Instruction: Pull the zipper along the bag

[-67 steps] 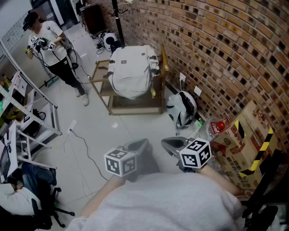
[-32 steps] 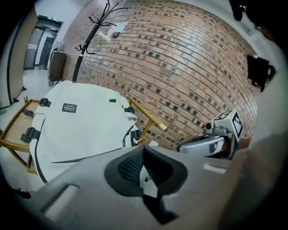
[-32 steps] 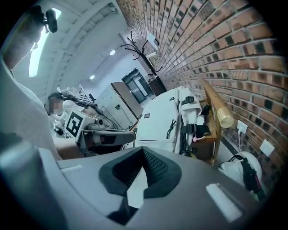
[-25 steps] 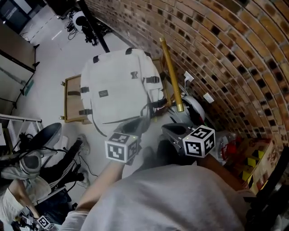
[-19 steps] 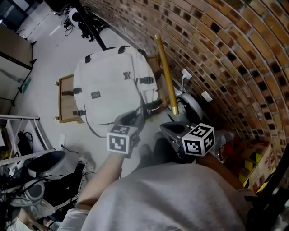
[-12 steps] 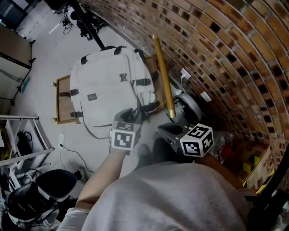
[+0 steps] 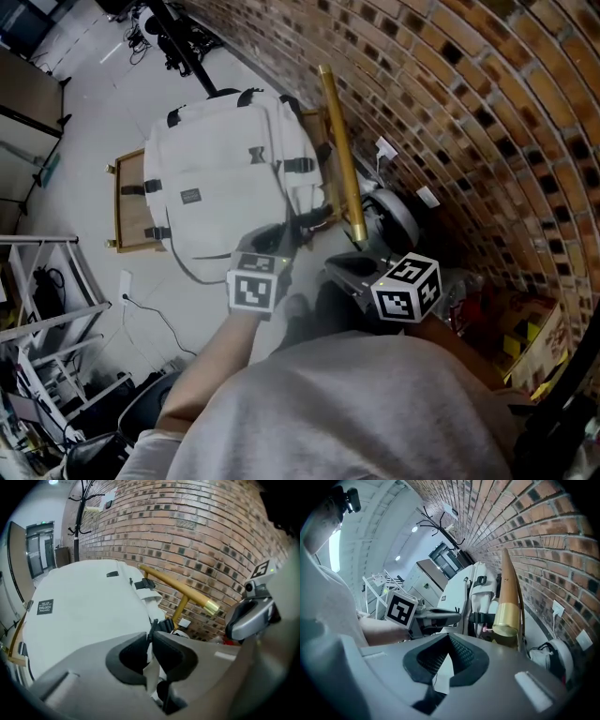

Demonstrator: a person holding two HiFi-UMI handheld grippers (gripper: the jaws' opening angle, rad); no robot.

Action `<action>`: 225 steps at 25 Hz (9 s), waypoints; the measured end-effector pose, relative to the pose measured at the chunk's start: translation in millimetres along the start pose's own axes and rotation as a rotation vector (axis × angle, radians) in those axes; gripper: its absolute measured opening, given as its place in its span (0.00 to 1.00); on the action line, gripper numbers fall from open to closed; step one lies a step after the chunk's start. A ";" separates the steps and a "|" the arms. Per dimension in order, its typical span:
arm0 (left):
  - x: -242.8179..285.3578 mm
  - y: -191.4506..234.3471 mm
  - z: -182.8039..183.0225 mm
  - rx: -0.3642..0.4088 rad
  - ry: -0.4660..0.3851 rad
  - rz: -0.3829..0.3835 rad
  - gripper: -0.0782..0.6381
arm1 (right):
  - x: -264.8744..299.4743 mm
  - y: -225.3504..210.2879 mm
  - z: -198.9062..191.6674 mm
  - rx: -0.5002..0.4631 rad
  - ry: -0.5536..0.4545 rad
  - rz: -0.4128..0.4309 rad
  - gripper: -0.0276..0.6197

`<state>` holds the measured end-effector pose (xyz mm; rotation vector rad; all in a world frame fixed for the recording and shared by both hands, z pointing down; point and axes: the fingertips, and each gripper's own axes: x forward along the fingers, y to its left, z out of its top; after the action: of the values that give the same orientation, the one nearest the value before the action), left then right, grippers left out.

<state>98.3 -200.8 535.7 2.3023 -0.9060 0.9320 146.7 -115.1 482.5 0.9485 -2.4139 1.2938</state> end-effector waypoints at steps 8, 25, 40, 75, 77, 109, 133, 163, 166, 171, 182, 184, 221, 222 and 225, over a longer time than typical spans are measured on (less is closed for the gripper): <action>-17.3 -0.8 -3.4 -0.075 -0.054 -0.104 0.15 | 18.4 9.1 1.5 -0.022 0.025 -0.011 0.05; -50.3 34.5 -15.6 -0.201 -0.104 -0.151 0.15 | 66.0 10.1 13.9 -0.053 0.067 -0.062 0.05; -57.9 43.4 -25.3 -0.256 -0.111 -0.160 0.15 | 110.7 -21.7 23.2 -0.035 0.110 -0.122 0.23; -67.3 57.8 -45.0 -0.300 -0.086 -0.107 0.15 | 121.5 -15.1 23.7 -0.068 0.125 -0.192 0.07; -68.1 60.3 -45.9 -0.303 -0.085 -0.095 0.15 | 121.1 -15.4 24.0 -0.069 0.126 -0.196 0.07; -92.5 87.8 -66.1 -0.367 -0.112 0.019 0.15 | 120.7 -18.3 24.4 -0.087 0.136 -0.234 0.07; -107.8 113.9 -78.9 -0.409 -0.128 0.067 0.15 | 121.8 -21.9 25.2 -0.128 0.154 -0.307 0.07; -126.1 151.5 -97.2 -0.454 -0.147 0.111 0.15 | 120.4 -24.6 26.1 -0.124 0.134 -0.372 0.07; -126.1 152.0 -98.4 -0.458 -0.147 0.114 0.15 | 120.3 -24.7 26.3 -0.125 0.133 -0.377 0.07; -130.6 158.2 -102.2 -0.468 -0.152 0.132 0.15 | 118.6 -24.7 26.0 -0.122 0.126 -0.390 0.07; -138.0 172.0 -107.4 -0.493 -0.167 0.164 0.15 | 116.5 -27.1 25.0 -0.116 0.117 -0.405 0.07; -141.1 178.6 -110.0 -0.502 -0.172 0.178 0.15 | 116.0 -28.1 24.5 -0.114 0.115 -0.407 0.07; -148.7 204.2 -120.6 -0.578 -0.186 0.109 0.19 | 101.1 -27.0 29.3 -0.089 0.090 -0.472 0.29; -150.7 206.4 -119.9 -0.583 -0.199 0.111 0.22 | 95.3 -24.7 30.6 -0.084 0.073 -0.477 0.31; -160.7 212.9 -115.1 -0.589 -0.247 0.112 0.27 | 77.7 -17.3 26.9 -0.059 0.032 -0.470 0.31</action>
<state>-192.1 -203.9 531.2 1.8857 -1.2287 0.3483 101.2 -177.1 516.2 1.3595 -2.0183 1.0466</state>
